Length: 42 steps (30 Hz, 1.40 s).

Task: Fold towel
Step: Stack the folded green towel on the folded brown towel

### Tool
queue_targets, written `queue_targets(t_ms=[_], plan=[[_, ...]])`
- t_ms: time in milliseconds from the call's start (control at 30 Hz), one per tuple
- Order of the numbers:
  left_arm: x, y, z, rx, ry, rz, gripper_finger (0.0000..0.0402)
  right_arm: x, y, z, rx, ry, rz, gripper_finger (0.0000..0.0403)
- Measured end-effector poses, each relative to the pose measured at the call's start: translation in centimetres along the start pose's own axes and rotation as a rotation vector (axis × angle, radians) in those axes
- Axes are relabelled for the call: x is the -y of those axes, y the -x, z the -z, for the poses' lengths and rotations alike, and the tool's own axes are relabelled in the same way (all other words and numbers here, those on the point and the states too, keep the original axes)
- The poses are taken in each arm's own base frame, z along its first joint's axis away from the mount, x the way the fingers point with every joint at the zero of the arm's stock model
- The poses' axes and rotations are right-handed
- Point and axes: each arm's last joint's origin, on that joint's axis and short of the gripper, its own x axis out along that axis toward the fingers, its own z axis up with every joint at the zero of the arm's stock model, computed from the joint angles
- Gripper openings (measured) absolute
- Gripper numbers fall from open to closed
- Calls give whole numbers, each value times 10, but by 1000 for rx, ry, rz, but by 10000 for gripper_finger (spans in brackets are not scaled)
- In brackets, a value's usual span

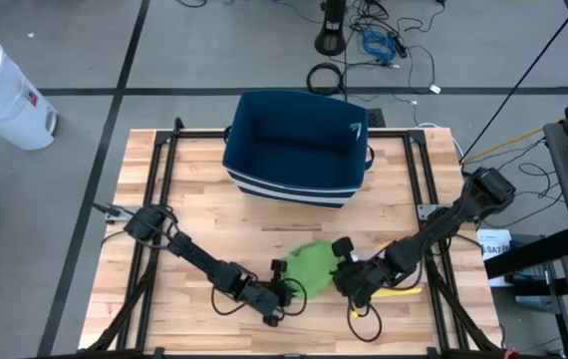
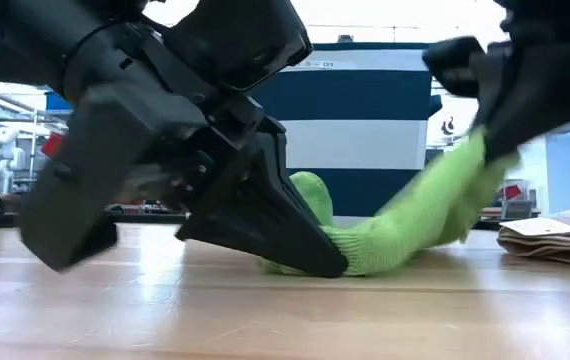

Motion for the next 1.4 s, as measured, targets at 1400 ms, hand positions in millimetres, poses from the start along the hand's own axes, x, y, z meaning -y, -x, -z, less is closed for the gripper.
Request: queue_targets(t_ms=[1400], plan=[[-143,-15,-96,547,-14,-250,6,58,169,72,-269,-162,5,0]])
